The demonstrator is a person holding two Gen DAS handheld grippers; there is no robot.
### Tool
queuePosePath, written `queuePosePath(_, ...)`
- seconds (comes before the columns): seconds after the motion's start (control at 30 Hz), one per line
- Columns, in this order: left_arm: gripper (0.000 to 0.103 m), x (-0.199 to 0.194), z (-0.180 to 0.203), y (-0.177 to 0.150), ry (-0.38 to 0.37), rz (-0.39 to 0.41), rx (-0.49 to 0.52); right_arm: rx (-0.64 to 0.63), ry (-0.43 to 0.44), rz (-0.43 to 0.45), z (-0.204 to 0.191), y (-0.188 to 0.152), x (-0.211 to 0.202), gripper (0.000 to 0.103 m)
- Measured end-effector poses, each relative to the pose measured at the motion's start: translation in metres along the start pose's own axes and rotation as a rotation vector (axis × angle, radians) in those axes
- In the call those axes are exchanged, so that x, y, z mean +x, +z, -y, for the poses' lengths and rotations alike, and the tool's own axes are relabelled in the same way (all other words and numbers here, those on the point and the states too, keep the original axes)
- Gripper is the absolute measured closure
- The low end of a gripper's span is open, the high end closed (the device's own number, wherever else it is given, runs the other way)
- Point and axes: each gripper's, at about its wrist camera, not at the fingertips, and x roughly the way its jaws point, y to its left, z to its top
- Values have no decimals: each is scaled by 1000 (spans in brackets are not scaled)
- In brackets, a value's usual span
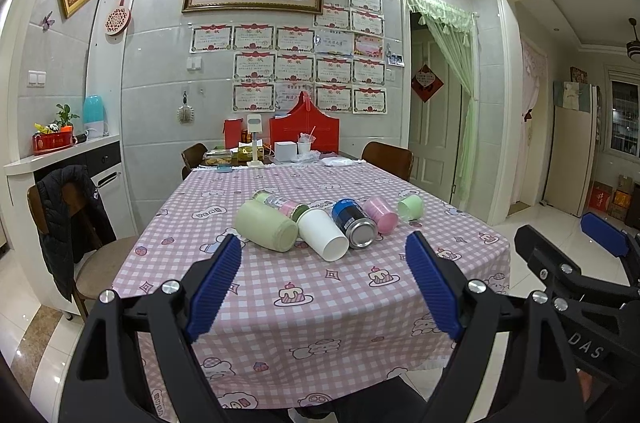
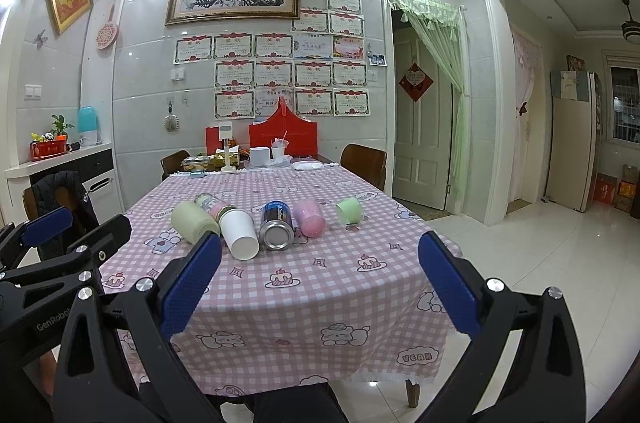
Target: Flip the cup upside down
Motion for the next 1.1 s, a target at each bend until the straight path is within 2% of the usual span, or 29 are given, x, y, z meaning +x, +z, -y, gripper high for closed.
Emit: queuePosePath(1.1, 20, -1, -3, 4, 9, -7, 5, -3, 0, -7, -1, -2, 2, 8)
